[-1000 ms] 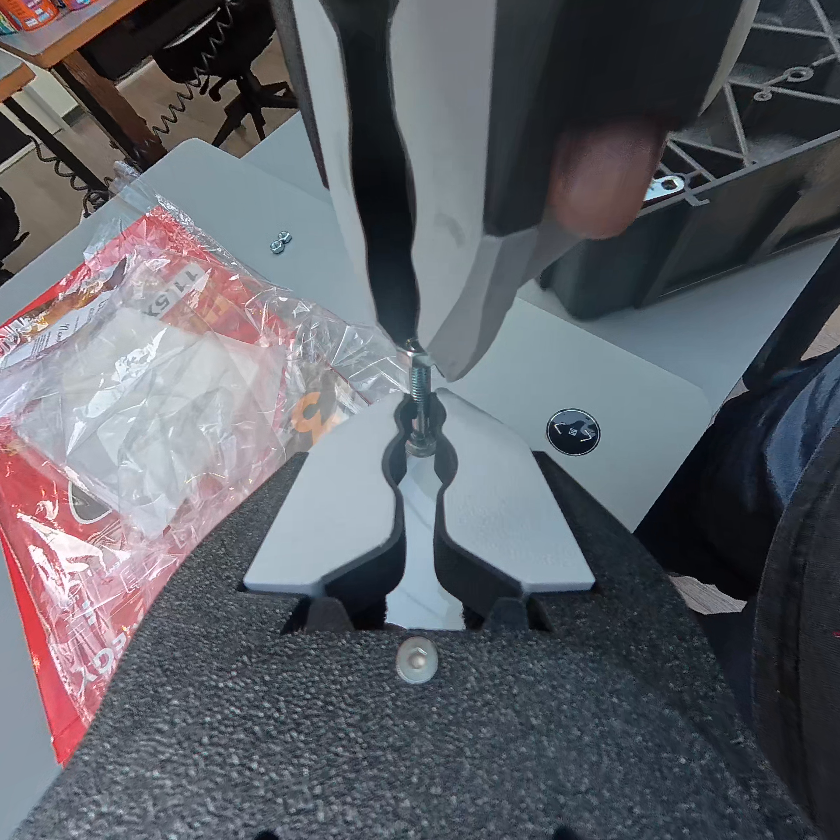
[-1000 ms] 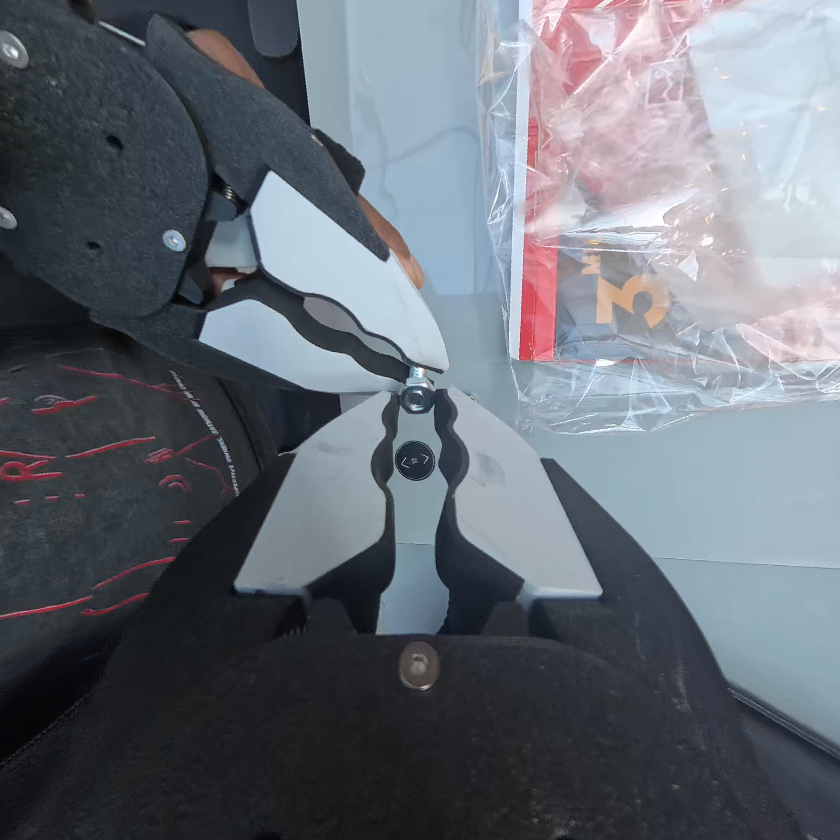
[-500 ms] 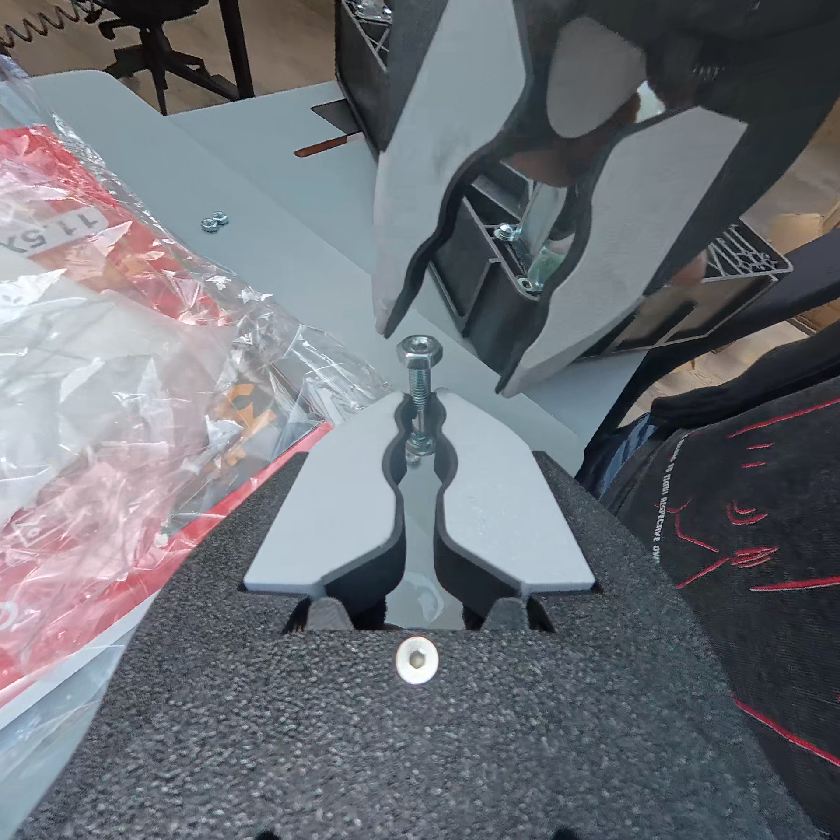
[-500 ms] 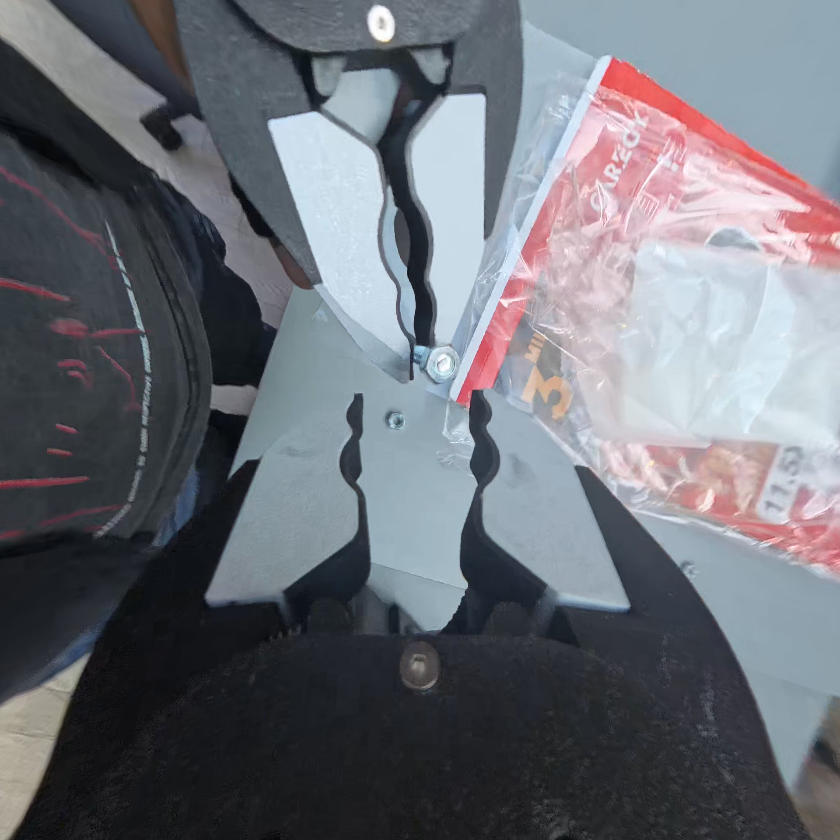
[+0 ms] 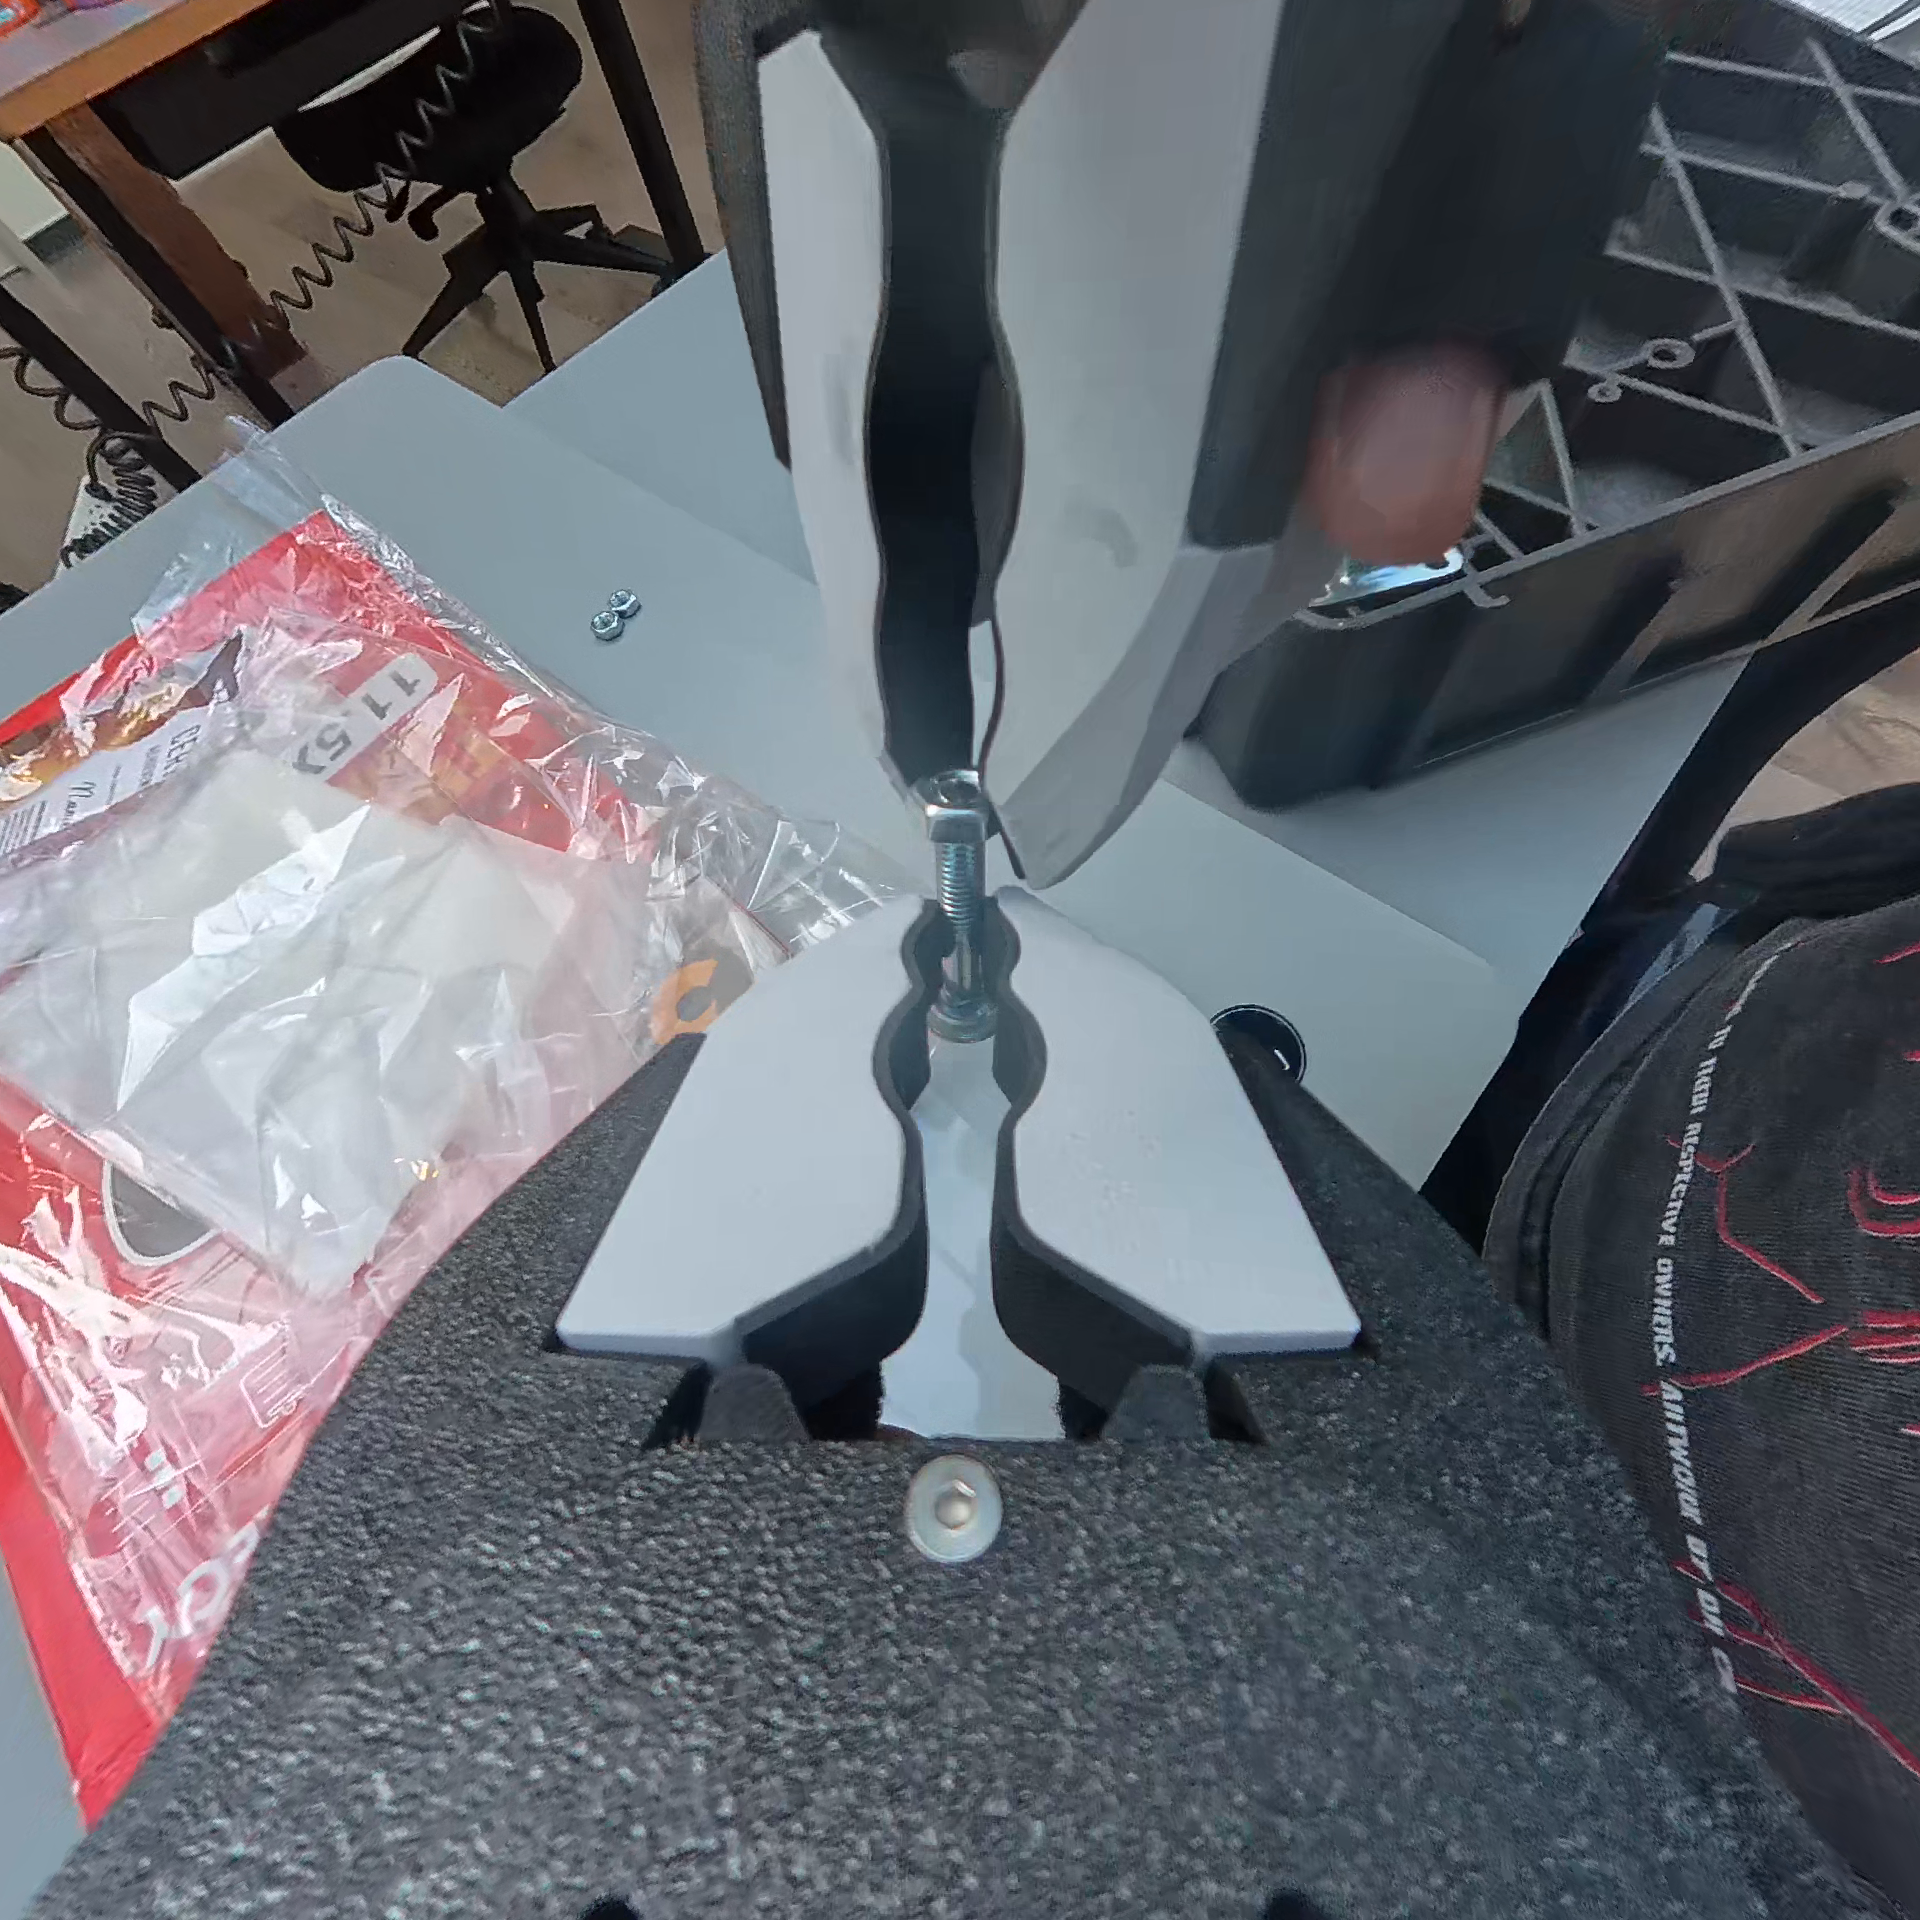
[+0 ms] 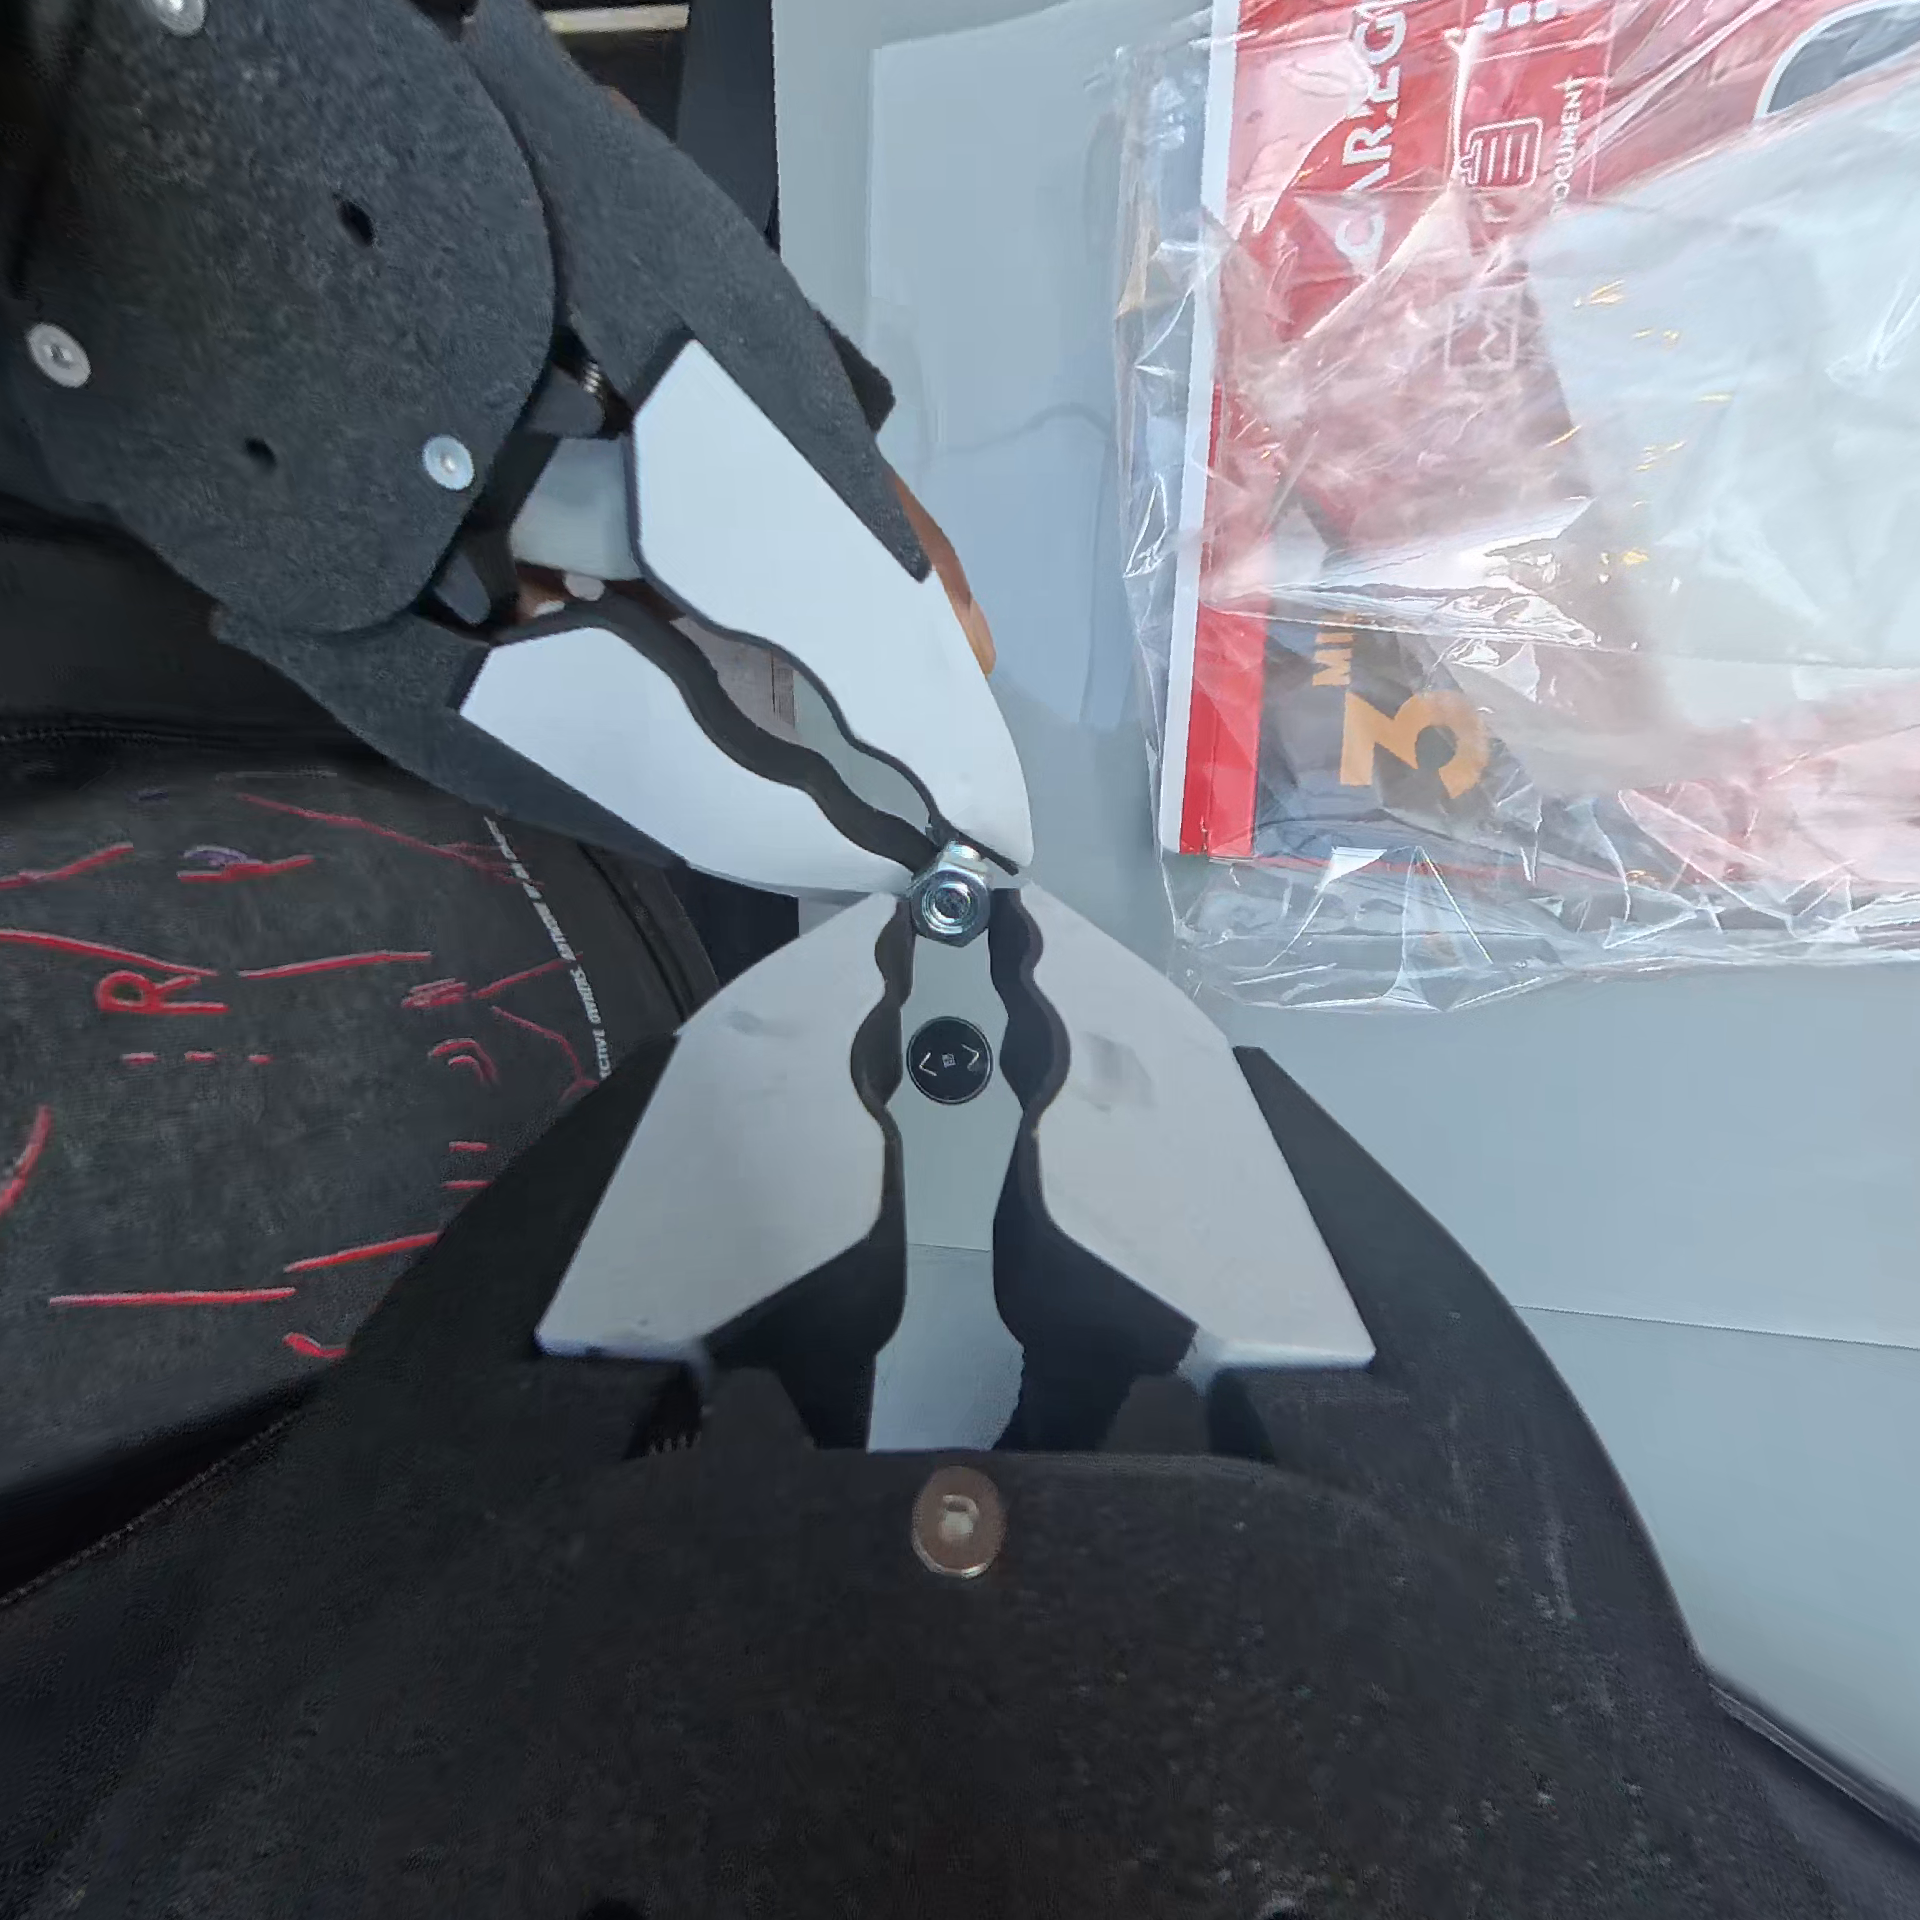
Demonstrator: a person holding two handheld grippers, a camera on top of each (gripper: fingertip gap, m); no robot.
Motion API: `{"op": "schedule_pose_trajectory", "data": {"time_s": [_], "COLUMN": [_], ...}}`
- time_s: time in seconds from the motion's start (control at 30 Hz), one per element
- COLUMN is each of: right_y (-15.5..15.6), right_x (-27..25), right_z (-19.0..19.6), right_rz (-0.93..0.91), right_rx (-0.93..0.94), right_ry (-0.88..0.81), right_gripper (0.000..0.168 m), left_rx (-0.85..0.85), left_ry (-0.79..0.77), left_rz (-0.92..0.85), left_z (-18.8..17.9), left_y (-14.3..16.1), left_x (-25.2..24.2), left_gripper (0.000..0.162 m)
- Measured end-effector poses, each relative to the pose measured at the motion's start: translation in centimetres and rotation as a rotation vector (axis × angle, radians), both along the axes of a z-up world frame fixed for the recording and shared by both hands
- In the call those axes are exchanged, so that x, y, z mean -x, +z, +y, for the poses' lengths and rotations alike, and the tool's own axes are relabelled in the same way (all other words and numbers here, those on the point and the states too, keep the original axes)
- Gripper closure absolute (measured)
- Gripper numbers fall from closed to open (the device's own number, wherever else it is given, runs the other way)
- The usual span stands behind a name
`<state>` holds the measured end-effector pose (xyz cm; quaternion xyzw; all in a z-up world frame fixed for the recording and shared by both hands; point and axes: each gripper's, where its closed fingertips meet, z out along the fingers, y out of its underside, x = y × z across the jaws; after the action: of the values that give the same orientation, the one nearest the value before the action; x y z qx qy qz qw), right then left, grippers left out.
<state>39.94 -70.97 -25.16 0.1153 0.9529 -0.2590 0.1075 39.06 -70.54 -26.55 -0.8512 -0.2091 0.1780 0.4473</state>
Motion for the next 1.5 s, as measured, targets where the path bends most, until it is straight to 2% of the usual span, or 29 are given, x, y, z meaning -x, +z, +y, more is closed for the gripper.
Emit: {"op": "schedule_pose_trajectory", "data": {"time_s": [0.1,0.2,0.27,0.33,0.4,0.5,0.6,0.67,0.73,0.83,0.9,0.97,1.0,1.03,1.07,1.13,1.17,1.23,1.3,1.5], "right_y": [0.2,0.8,0.7,0.3,0.2,1.2,0.9,0.3,-0.1,-0.3,-0.2,0.0,-0.1,0.0,0.0,-0.5,-0.5,0.3,0.8,-0.1], "right_x": [-0.4,-0.3,1.1,1.3,0.6,-0.2,-0.5,-0.8,-1.0,-1.4,-2.1,-2.3,-1.5,-0.9,-0.5,-0.8,-0.7,-0.8,-0.6,-1.7], "right_z": [0.6,0.4,0.4,1.0,1.1,-0.3,-1.2,-1.4,-1.3,-0.8,-0.3,-0.2,-0.4,-0.7,-0.7,0.0,0.0,-0.6,-1.1,-1.0], "right_rz": [0.100,0.459,0.674,0.593,0.351,0.111,0.015,-0.010,0.004,0.066,0.185,0.487,0.659,0.765,0.789,0.600,0.500,0.325,0.221,0.055], "right_rx": [-0.008,0.085,0.056,0.020,0.035,0.124,0.087,0.040,0.004,-0.033,-0.019,0.056,0.045,0.034,0.024,-0.013,0.003,0.084,0.126,0.026], "right_ry": [0.210,0.558,0.610,0.516,0.322,0.100,0.023,0.021,0.070,0.242,0.486,0.819,0.904,0.915,0.872,0.678,0.529,0.264,0.103,0.064], "right_gripper": [0.155,0.155,0.166,0.151,0.136,0.130,0.130,0.138,0.152,0.153,0.153,0.153,0.154,0.155,0.148,0.138,0.129,0.127,0.128,0.135], "left_rx": [-0.102,-0.283,-0.298,-0.226,-0.155,-0.051,0.033,0.056,0.086,0.064,-0.058,-0.180,-0.221,-0.259,-0.278,-0.232,-0.193,-0.125,-0.069,0.049], "left_ry": [-0.054,-0.109,-0.063,-0.011,0.032,0.082,0.092,0.078,0.053,-0.015,-0.108,-0.169,-0.151,-0.136,-0.100,-0.032,-0.004,0.030,0.043,0.030], "left_rz": [-0.098,-0.248,-0.259,-0.208,-0.144,-0.051,0.025,0.048,0.058,0.001,-0.161,-0.313,-0.343,-0.350,-0.330,-0.268,-0.225,-0.158,-0.108,0.015], "left_z": [0.8,1.3,0.6,-0.6,-1.4,-2.0,-1.9,-1.5,-1.2,-0.7,0.2,0.7,0.5,0.2,-0.2,-1.3,-1.8,-2.3,-2.2,-1.3], "left_y": [0.2,0.9,0.6,-0.1,-0.4,-0.6,-0.7,-0.6,-0.6,-0.8,-0.7,-0.4,-0.3,-0.1,0.0,-0.1,-0.2,-0.2,-0.4,-0.1], "left_x": [-0.9,-1.9,-1.4,-0.9,-0.6,-0.3,-0.3,-0.5,-0.8,-1.5,-2.9,-3.9,-3.6,-3.3,-2.8,-2.0,-1.8,-1.7,-1.9,-2.0], "left_gripper": [0.155,0.155,0.155,0.155,0.155,0.155,0.155,0.155,0.155,0.155,0.155,0.155,0.155,0.155,0.155,0.155,0.155,0.155,0.155,0.155]}}
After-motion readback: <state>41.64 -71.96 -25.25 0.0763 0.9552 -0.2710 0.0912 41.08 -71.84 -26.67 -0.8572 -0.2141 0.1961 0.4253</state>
